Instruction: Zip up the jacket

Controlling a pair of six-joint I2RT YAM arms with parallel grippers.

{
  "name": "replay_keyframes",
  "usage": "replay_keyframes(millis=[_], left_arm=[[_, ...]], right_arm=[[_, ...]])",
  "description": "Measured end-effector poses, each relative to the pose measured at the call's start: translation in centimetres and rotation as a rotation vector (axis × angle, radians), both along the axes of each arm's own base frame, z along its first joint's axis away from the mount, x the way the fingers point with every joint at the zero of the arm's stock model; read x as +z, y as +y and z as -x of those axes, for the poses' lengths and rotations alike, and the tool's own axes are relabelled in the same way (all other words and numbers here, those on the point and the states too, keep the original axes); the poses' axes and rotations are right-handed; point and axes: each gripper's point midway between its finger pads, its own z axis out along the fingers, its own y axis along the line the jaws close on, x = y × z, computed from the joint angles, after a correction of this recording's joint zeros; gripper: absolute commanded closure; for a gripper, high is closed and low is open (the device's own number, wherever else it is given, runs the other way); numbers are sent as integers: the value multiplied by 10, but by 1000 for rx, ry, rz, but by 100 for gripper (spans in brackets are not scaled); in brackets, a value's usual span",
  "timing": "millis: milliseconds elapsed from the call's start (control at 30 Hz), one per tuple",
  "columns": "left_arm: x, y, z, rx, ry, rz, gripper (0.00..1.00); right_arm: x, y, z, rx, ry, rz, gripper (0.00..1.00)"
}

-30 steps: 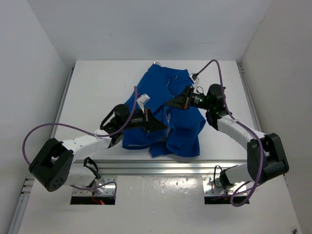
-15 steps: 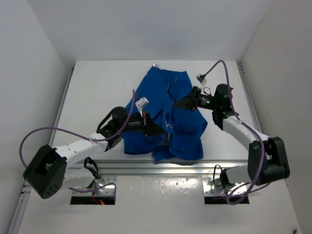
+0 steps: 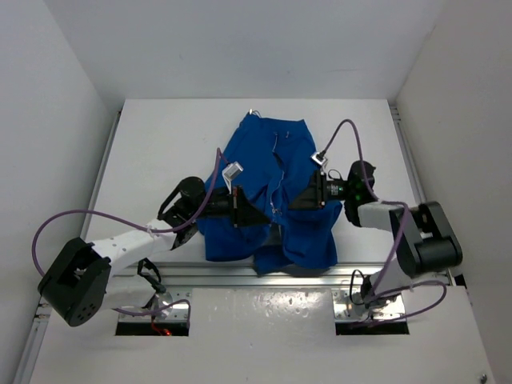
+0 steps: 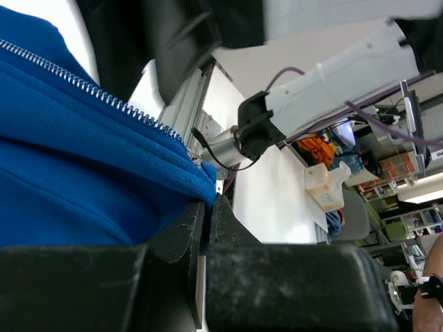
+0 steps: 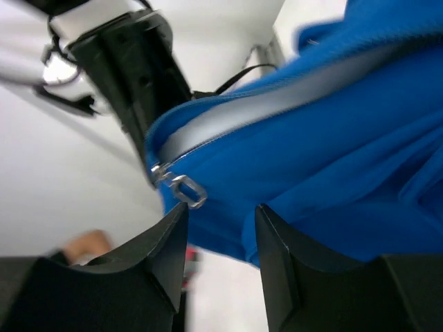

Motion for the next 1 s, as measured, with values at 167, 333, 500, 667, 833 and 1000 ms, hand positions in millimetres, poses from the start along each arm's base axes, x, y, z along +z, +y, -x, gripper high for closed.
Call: replay_keyframes(millis=[167, 333, 500, 667, 833, 1000], left_arm=[[2, 0, 2, -13, 8, 6, 100], [2, 3, 0, -7, 13, 7, 100], [2, 4, -2, -4, 15, 8, 100], [3, 5, -3, 0, 19, 11, 100], [6, 8, -9, 19, 18, 20, 100], [6, 8, -9, 19, 18, 23, 100]], right_arm=[[-19, 16, 7, 31, 230, -18, 58], [-2, 29, 14, 60, 214, -46, 57], [9, 30, 15, 54, 225, -60, 58], [18, 30, 17, 56, 224, -68, 69], [22, 31, 19, 59, 228, -72, 76], [23, 31, 18, 52, 239, -75, 77]])
